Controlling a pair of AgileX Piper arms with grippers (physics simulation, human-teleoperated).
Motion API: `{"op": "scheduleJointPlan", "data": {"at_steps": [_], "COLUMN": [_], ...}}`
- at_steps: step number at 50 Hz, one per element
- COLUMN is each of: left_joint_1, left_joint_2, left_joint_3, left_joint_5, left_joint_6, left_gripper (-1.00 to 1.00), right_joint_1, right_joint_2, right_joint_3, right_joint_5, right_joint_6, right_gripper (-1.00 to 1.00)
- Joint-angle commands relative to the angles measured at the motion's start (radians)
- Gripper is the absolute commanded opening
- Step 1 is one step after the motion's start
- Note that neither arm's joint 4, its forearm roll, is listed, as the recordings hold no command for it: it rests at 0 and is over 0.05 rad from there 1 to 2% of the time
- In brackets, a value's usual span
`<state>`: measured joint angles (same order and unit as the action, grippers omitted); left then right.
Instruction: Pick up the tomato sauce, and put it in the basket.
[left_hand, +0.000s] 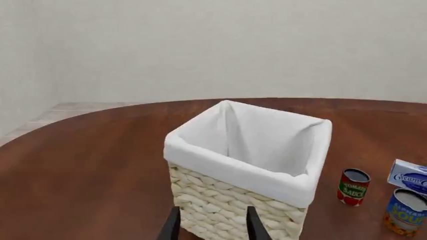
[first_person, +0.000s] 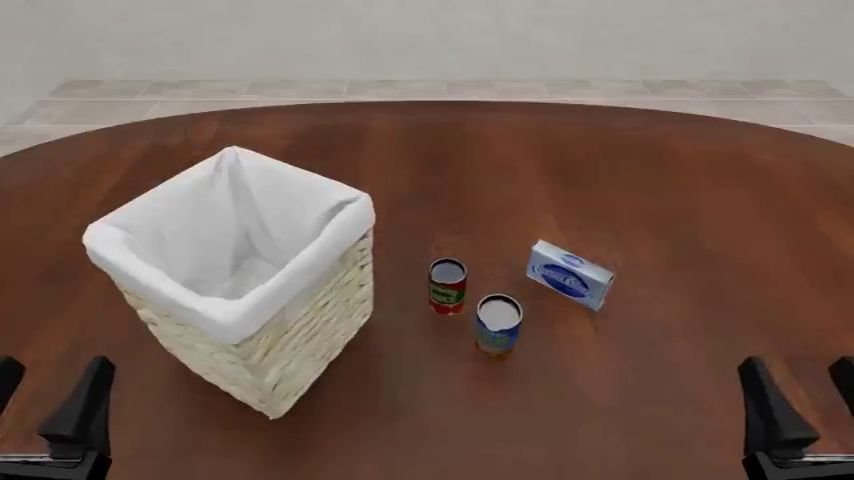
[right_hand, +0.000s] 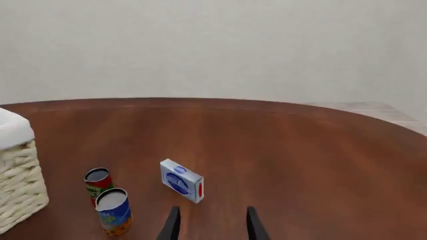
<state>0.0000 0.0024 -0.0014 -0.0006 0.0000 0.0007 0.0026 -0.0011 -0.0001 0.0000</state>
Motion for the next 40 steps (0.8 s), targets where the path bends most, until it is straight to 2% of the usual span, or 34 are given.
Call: {"op": "scheduleJointPlan", "data": {"at_steps": [1,18,19,20,28,30,35,36,39,40], "left_joint_1": [0.000,0.000,0.000,0.000,0.000,0.000,0.000,0.000,0.000,0.000], "left_joint_2": [0.005,0.005,0.005,0.005,0.005,0.005,0.005,0.005,0.005,0.005], "left_joint_3": [-0.003,-0.003,-0.003,-0.003,-0.003,-0.003,-0.003,-0.003,-0.003,-0.003], "left_joint_5": [-0.001,-0.001,-0.001,-0.001,-0.001,-0.001,-0.001,-0.001,-0.001,-0.001], "left_joint_6": [0.000,0.000,0.000,0.000,0.000,0.000,0.000,0.000,0.000,0.000], "left_gripper": [1.00,1.00,1.00,1.00,1.00,1.00,1.00,1.00,1.00,1.00], "right_joint_1": [0.001,0.033,0.083,0.083,0.121,0.152,0.175,0.192,0.202,0.203], "right_joint_2": [0.007,0.078,0.138,0.140,0.243,0.296,0.375,0.444,0.494,0.514], "right_joint_3": [-0.003,-0.040,-0.086,-0.086,-0.134,-0.150,-0.173,-0.191,-0.208,-0.216], "right_joint_5": [0.000,-0.035,-0.048,-0.051,-0.090,-0.109,-0.141,-0.166,-0.187,-0.188], "right_joint_6": [0.001,-0.017,-0.048,-0.048,-0.028,-0.013,-0.013,-0.016,-0.031,-0.016], "right_gripper": [1.00,1.00,1.00,1.00,1.00,1.00,1.00,1.00,1.00,1.00]}}
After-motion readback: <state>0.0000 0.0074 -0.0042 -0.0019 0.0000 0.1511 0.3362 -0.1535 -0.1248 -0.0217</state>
